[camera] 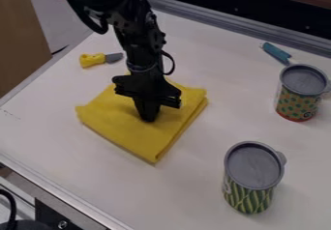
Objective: Moved the yellow cloth to the center edge of the table
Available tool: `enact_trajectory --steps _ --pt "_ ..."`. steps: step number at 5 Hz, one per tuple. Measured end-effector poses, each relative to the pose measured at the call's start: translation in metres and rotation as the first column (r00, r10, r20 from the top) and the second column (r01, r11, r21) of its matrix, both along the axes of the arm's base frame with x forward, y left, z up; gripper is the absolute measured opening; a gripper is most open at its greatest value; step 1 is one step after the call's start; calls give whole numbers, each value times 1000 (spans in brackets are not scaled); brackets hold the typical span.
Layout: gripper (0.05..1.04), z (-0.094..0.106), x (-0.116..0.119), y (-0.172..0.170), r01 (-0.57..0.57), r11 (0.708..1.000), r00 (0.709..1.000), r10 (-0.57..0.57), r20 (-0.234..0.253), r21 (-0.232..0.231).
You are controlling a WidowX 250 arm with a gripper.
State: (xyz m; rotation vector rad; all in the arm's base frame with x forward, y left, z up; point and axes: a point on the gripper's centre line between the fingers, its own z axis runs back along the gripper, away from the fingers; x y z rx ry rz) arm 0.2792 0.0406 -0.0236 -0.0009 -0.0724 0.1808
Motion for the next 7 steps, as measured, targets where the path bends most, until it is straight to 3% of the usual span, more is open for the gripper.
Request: enact_trajectory --steps 2,3,4,7 --pt "52 -1 -30 -27 107 994 994 -108 -33 -27" --pt "52 -1 -50 -41 137 990 990 -138 -22 -41" --pt "52 0 -55 -44 25 999 1000 -25 13 -21" --pt "52 0 -77 -52 -54 998 998 53 44 20"
